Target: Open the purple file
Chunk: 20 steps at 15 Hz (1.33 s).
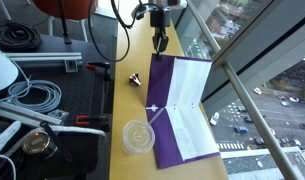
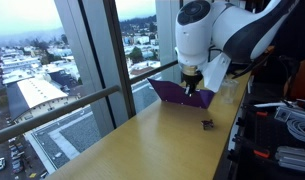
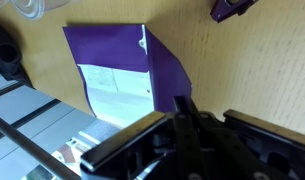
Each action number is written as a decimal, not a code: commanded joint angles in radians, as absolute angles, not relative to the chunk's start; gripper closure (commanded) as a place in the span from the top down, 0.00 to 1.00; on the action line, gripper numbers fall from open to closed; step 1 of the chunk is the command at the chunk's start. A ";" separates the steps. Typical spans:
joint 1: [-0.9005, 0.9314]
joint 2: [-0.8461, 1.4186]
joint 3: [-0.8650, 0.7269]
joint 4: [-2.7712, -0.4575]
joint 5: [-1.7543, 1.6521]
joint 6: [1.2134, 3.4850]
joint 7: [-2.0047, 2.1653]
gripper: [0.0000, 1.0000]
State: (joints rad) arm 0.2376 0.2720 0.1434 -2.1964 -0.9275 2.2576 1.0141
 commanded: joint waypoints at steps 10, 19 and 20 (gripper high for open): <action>0.193 0.176 0.135 -2.208 -0.760 2.407 0.919 0.77; -0.016 0.076 0.237 -2.249 -0.105 2.645 0.346 1.00; -0.049 0.090 0.268 -2.224 -0.019 2.617 0.260 1.00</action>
State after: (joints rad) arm 0.0389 0.0627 0.1838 -2.2514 -0.2148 2.6107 0.4553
